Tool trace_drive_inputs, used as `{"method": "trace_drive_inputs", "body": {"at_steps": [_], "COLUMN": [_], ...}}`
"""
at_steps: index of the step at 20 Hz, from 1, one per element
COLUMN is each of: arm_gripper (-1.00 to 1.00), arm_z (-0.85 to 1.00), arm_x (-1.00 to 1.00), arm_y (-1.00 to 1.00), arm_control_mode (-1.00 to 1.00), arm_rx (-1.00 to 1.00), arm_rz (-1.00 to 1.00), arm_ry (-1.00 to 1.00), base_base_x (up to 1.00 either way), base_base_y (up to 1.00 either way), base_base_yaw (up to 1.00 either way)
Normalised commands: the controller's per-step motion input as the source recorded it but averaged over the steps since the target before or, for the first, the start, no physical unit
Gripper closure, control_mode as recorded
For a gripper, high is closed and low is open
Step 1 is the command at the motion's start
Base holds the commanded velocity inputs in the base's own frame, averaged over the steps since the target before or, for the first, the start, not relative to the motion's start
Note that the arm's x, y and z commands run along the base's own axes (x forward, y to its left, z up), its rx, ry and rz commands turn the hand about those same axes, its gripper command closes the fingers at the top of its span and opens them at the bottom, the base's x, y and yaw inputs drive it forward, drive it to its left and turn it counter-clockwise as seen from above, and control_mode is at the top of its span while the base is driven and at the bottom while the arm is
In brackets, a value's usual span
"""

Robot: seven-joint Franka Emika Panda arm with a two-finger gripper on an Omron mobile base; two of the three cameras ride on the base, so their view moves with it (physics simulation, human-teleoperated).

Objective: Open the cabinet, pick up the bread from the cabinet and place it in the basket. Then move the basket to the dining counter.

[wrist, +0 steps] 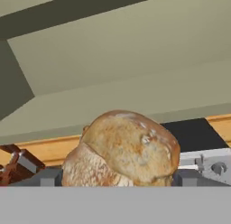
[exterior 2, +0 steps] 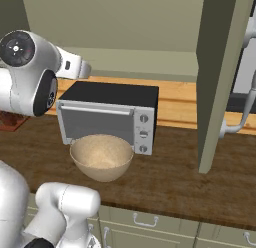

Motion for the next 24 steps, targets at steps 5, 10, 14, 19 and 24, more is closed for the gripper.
{"method": "trace_drive_inputs", "body": {"at_steps": [5,10,14,19,24], "arm_gripper": [1.00,1.00,1.00,1.00,1.00], "arm_z": [-0.45,-0.79,-0.90,-0.72,-0.65], "arm_x": [-1.00,-0.59,-0.11,0.02,0.18], "arm_y": [-0.22,-0.08,-0.04,0.00,-0.01], "arm_control_mode": [-1.00,-1.00,-1.00,-1.00,-1.00], "arm_rx": [-0.07,-0.13,-0.14,-0.03,0.00], "arm_rz": [-0.02,-0.04,0.00,0.00,0.03], "arm_ry": [0.23,0.31,0.24,0.18,0.10], "base_base_x": [0.00,0.00,0.00,0.00,0.00], "base_base_y": [0.00,0.00,0.00,0.00,0.00], "base_base_yaw": [0.00,0.00,0.00,0.00,0.00]}}
